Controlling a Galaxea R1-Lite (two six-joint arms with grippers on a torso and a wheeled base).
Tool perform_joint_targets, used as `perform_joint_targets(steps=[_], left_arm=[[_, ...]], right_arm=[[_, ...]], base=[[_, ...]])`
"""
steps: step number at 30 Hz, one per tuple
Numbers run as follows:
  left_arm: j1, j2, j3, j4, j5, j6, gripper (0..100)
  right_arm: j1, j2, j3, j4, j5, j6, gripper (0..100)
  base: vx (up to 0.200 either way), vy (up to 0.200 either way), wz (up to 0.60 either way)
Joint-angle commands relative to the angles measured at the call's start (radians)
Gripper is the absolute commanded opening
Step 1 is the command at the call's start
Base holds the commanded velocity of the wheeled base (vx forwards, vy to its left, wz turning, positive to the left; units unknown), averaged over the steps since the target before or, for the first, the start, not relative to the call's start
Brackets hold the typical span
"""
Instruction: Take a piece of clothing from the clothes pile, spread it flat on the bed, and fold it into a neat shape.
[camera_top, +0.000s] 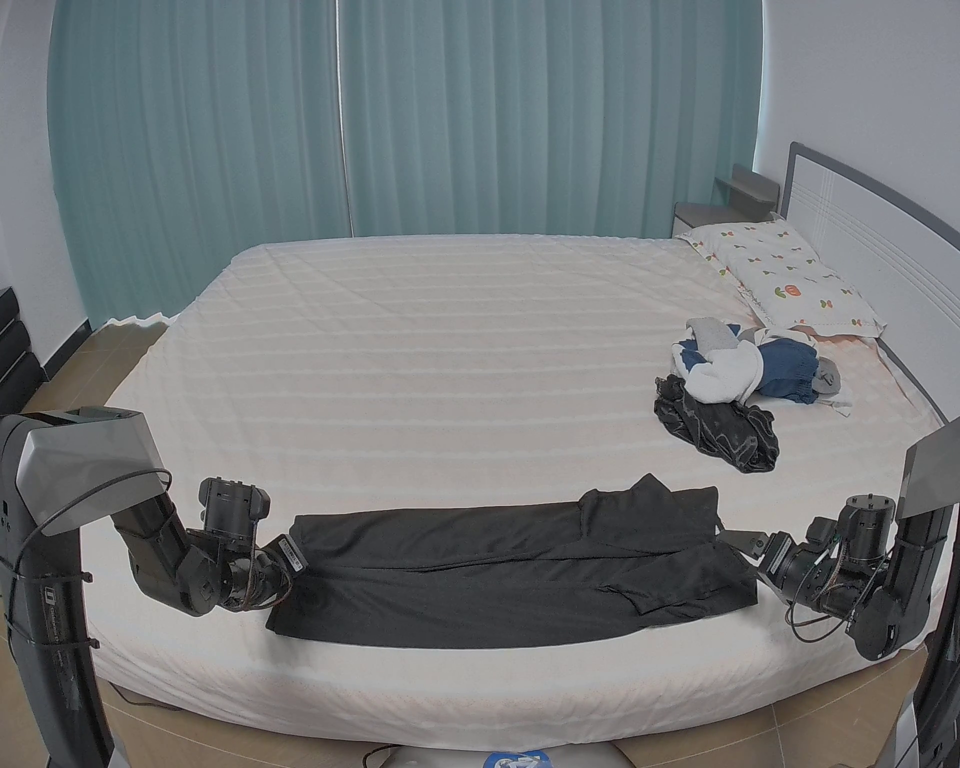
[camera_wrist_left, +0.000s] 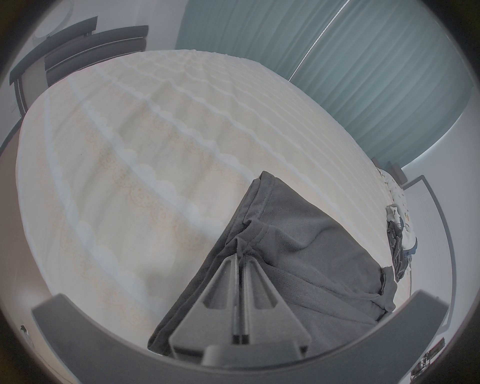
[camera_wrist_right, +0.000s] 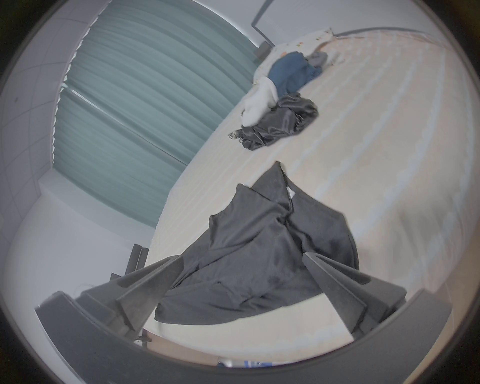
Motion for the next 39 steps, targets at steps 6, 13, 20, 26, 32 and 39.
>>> perform_joint_targets(steps=[6, 13, 20, 26, 32, 39], left_arm=[[0.001, 0.007, 0.001, -0.002, -0.002, -0.005, 0], [0.001, 0.007, 0.001, -0.002, -0.004, -0.006, 0], [0.001, 0.007, 0.003, -0.002, -0.004, -0.006, 0], [0.001, 0.007, 0.003, -0.002, -0.004, -0.006, 0], [0.001, 0.007, 0.003, -0.002, -0.004, -0.006, 0], [0.001, 0.007, 0.003, -0.002, -0.004, -0.006, 0]], right_arm=[[-0.012, -0.007, -0.144, 0.138, 0.001, -0.145, 100], [-0.012, 0.019, -0.264, 0.307, 0.024, -0.209, 100], [-0.012, 0.099, -0.333, 0.348, 0.060, -0.257, 100], [-0.014, 0.186, -0.374, 0.351, 0.093, -0.298, 100], [-0.020, 0.208, -0.380, 0.342, 0.132, -0.300, 100], [-0.028, 0.254, -0.406, 0.339, 0.135, -0.330, 0]], base=[[0.000, 0.000, 0.00], [0.000, 0.000, 0.00], [0.000, 0.000, 0.00], [0.000, 0.000, 0.00], [0.000, 0.000, 0.00], [0.000, 0.000, 0.00]])
